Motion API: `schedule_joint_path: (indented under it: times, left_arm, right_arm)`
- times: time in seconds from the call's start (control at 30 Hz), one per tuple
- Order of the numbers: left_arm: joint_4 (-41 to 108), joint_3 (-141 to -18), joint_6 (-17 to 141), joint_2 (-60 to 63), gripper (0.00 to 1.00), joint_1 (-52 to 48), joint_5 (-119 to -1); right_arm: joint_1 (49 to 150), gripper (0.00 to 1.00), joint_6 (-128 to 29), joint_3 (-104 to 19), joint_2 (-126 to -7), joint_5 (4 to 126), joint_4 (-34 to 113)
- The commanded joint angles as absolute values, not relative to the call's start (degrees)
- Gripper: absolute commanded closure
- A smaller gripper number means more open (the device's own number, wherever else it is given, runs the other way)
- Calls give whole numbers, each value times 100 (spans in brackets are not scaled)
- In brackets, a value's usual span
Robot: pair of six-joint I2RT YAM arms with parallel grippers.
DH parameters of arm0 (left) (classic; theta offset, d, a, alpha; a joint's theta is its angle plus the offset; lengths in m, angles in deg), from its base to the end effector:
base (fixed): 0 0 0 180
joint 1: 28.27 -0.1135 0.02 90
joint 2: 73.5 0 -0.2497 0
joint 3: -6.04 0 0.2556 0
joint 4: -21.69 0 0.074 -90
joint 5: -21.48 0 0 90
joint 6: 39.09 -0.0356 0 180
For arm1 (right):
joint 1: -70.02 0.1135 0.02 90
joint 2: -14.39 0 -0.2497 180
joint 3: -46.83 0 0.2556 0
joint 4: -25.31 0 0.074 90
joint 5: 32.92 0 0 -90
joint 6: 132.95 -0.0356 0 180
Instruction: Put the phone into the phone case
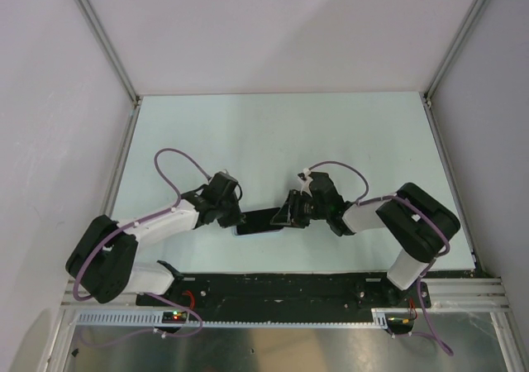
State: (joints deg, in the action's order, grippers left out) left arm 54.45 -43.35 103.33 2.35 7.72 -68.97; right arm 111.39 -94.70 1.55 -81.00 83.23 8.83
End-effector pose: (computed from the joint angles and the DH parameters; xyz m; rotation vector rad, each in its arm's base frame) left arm 0.1975 -0.1431 0.1476 -0.3895 2.6773 -0.5116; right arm 0.2115 0.2071 0.1073 -0.0816 2.4548 1.3376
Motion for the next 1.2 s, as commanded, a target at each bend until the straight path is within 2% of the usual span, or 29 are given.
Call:
schedule_joint_path:
  times: [0.0, 0.27, 0.4, 0.47, 0.6, 0.73, 0.83, 0.97, 1.17]
  left_arm:
    - [5455, -4182, 10193, 419, 96, 813, -6975]
    - [5438, -4174, 10197, 369, 97, 813, -6925]
    - [5436, -4184, 10193, 271, 97, 817, -6904]
    - [5448, -4207, 10172, 178, 97, 819, -6898]
    - [5485, -4345, 10072, -185, 90, 788, -6830]
    - [5774, -4513, 9974, -660, 76, 678, -6919]
    - [6077, -4449, 10009, -1055, 73, 554, -7260]
    - [6282, -4110, 10272, -1358, 80, 422, -7660]
    - [6053, -3730, 10598, -1179, 94, 420, -7832]
  right_arm:
    - [11141, 58, -9945, 121, -8325, 8887, -594]
    - [11118, 67, -10264, 126, -8703, 8890, -1170]
    - [11123, 78, -10346, 119, -8865, 8846, -1232]
    - [11119, 87, -10354, 117, -8902, 8811, -1190]
    - [11111, 99, -10315, 117, -8878, 8765, -997]
    - [11094, 100, -10307, 117, -8787, 8722, -740]
    - [11076, 100, -10320, 66, -8650, 8691, -453]
    - [11094, 100, -10182, -176, -8370, 8526, 501]
    - [11159, 100, -10165, -438, -8306, 8373, 1429]
